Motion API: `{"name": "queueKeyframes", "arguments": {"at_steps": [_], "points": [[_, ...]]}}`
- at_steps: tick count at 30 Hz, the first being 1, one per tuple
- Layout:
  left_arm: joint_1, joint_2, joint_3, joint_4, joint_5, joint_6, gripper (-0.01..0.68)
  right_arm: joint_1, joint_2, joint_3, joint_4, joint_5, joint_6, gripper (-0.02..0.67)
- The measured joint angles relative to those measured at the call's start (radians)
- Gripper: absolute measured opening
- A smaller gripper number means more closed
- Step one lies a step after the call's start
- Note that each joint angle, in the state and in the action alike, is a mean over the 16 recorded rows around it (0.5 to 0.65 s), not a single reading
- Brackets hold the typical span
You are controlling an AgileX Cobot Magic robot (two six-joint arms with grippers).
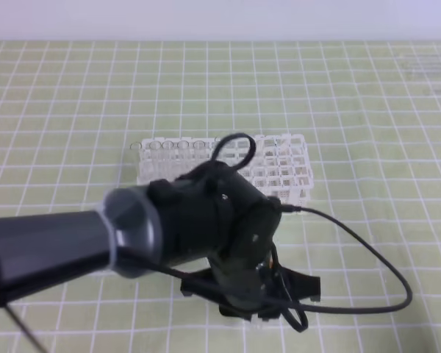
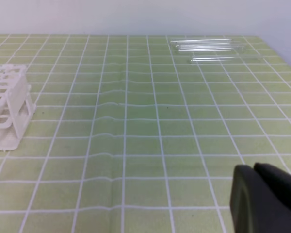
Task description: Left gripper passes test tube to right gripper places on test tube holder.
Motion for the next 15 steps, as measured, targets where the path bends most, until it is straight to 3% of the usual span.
{"name": "queueKeyframes", "arguments": {"at_steps": [15], "points": [[-0.063, -0.176, 0.069, 0.281, -0.134, 0.133, 0.011, 0.000, 0.000, 0.000, 0.000, 0.000, 0.000, -0.002]]}}
